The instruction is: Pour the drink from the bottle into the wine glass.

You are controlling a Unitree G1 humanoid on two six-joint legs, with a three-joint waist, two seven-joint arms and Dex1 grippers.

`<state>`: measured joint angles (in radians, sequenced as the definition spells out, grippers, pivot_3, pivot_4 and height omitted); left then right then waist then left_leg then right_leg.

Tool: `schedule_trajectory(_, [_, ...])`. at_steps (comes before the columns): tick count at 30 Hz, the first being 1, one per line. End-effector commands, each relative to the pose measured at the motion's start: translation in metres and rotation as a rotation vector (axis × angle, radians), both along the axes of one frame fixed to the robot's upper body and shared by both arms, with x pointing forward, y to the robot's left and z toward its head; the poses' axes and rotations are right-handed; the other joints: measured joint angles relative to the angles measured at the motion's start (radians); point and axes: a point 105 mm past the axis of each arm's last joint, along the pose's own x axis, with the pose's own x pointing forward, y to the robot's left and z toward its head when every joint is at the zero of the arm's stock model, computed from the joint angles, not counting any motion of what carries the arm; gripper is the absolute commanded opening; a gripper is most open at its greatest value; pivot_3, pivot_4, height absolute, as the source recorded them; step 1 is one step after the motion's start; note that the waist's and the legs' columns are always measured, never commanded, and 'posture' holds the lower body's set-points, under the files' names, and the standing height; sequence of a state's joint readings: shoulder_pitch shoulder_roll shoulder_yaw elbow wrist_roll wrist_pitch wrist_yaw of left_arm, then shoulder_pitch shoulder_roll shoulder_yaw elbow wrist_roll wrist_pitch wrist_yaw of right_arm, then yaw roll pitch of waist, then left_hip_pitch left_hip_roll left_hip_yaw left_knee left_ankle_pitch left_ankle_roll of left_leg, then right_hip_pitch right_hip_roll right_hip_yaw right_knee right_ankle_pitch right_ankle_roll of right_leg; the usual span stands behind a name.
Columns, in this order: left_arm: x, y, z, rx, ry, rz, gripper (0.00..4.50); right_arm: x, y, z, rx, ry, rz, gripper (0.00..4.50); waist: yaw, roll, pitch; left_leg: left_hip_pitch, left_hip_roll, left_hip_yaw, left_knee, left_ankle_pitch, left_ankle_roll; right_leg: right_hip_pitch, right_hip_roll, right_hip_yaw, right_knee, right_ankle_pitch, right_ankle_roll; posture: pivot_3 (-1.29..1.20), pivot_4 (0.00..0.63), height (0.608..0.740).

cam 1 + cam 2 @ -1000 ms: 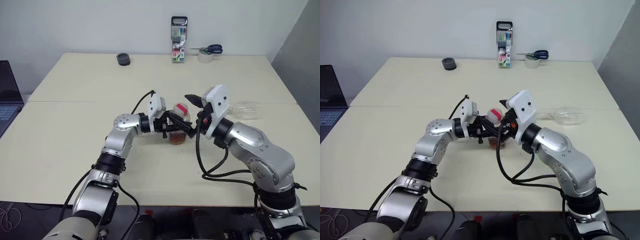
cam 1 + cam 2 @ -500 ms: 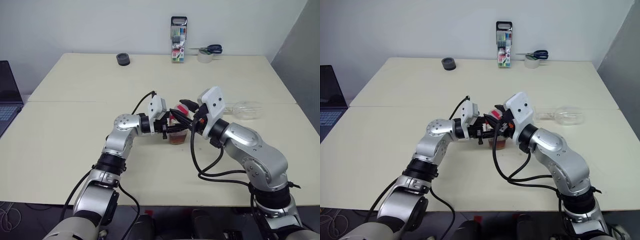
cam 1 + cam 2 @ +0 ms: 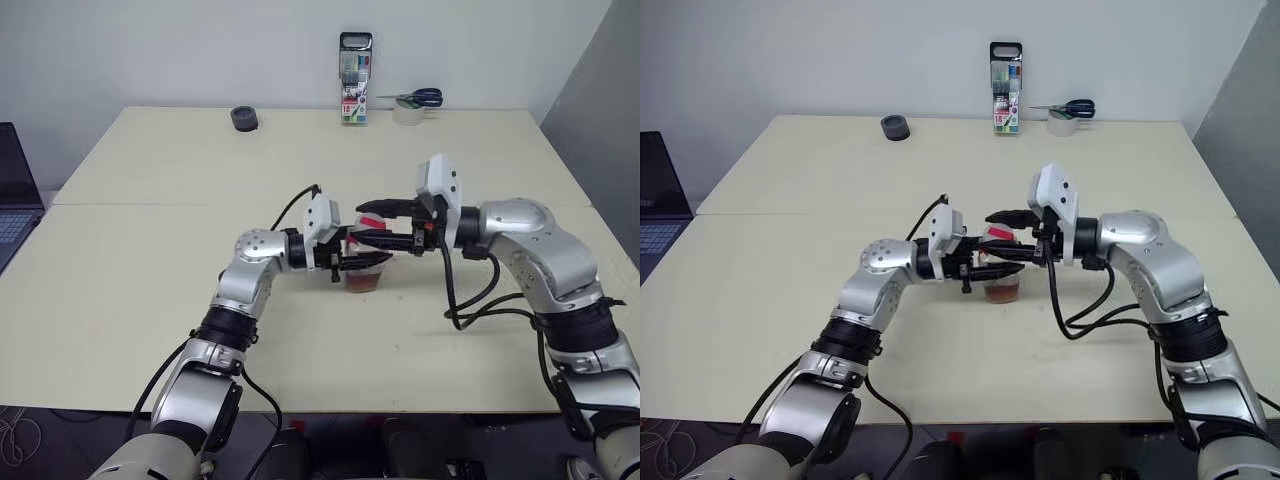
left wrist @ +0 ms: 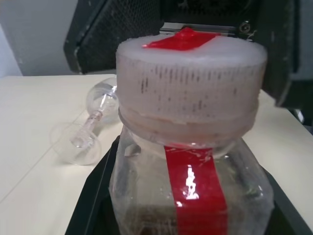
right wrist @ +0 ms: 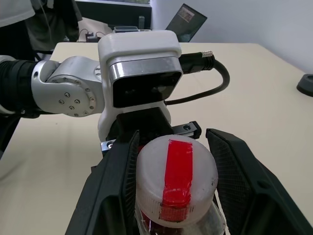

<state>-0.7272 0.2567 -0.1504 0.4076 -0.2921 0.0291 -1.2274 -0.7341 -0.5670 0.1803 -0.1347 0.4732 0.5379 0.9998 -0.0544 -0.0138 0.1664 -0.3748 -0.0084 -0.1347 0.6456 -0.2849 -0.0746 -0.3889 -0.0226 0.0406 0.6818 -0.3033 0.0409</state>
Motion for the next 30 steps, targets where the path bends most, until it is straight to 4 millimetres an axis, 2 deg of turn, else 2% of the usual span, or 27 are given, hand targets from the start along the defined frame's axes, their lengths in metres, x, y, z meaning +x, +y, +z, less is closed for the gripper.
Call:
schedule_trajectory(1, [0.002,0.001,0.025,-0.059,-0.065,0.01,1.8,0.001,-0.008,0.015,0.07,-0.066,-0.083,2.57,0.001,0.0,0.0,0.0,0.0,0.0,0.0,0.0,0.0,0.0,0.0,0.0,0.0,0.0,0.0,0.0,0.15,0.74])
schedule_trajectory(3, [0.004,0.0,0.026,-0.061,-0.062,0.019,1.8,-0.001,-0.012,0.024,0.125,-0.12,-0.162,3.17,0.002,0.0,0.0,-0.001,0.0,-0.001,0.0,0.0,0.0,0.0,-0.001,0.0,0.0,0.0,0.0,0.0,0.15,0.74])
schedule_trajectory(6, [0.006,-0.001,0.026,-0.063,-0.06,0.028,1.8,-0.015,-0.015,0.027,0.189,-0.131,-0.25,4.22,0.005,0.0,0.0,-0.002,0.0,-0.001,0.001,0.0,0.0,-0.001,-0.001,0.0,0.0,0.0,0.0,0.0,0.15,0.74])
schedule_trajectory(9, [0.008,-0.002,0.027,-0.066,-0.061,0.035,1.8,-0.03,-0.015,0.019,0.254,-0.088,-0.343,4.24,0.009,0.0,0.0,-0.003,0.0,-0.002,0.001,0.002,-0.003,-0.001,-0.001,-0.001,0.0,0.0,0.0,0.0,0.15,0.74])
schedule_trajectory(12, [0.01,-0.006,0.028,-0.074,-0.062,0.038,1.8,-0.035,-0.008,0.01,0.321,-0.095,-0.49,4.24,0.01,0.0,0.0,-0.003,0.0,-0.002,0.001,0.002,-0.003,-0.001,-0.001,-0.001,0.0,0.0,0.0,0.0,0.15,0.74])
schedule_trajectory(19, [0.012,-0.01,0.03,-0.08,-0.067,0.032,1.8,-0.021,0.009,0.013,0.406,-0.15,-0.678,4.24,0.003,0.0,0.0,-0.002,0.0,-0.001,0.001,0.002,-0.003,-0.002,0.001,0.0,0.002,0.0,0.0,0.0,0.15,0.74])
schedule_trajectory(27, [0.013,-0.008,0.028,-0.075,-0.076,0.043,1.8,-0.008,0.007,0.013,0.447,-0.172,-0.791,4.24,-0.001,0.0,0.0,-0.002,0.0,-0.001,0.0,0.002,-0.004,-0.002,0.0,0.0,0.001,0.0,0.0,0.0,0.15,0.74])
schedule_trajectory(30, [0.014,-0.007,0.027,-0.074,-0.076,0.052,1.8,-0.008,0.006,0.013,0.455,-0.171,-0.794,3.64,-0.002,0.0,0.0,-0.002,0.0,-0.001,0.0,0.002,-0.004,-0.002,0.0,0.0,0.001,0.0,0.0,0.0,0.15,0.74])
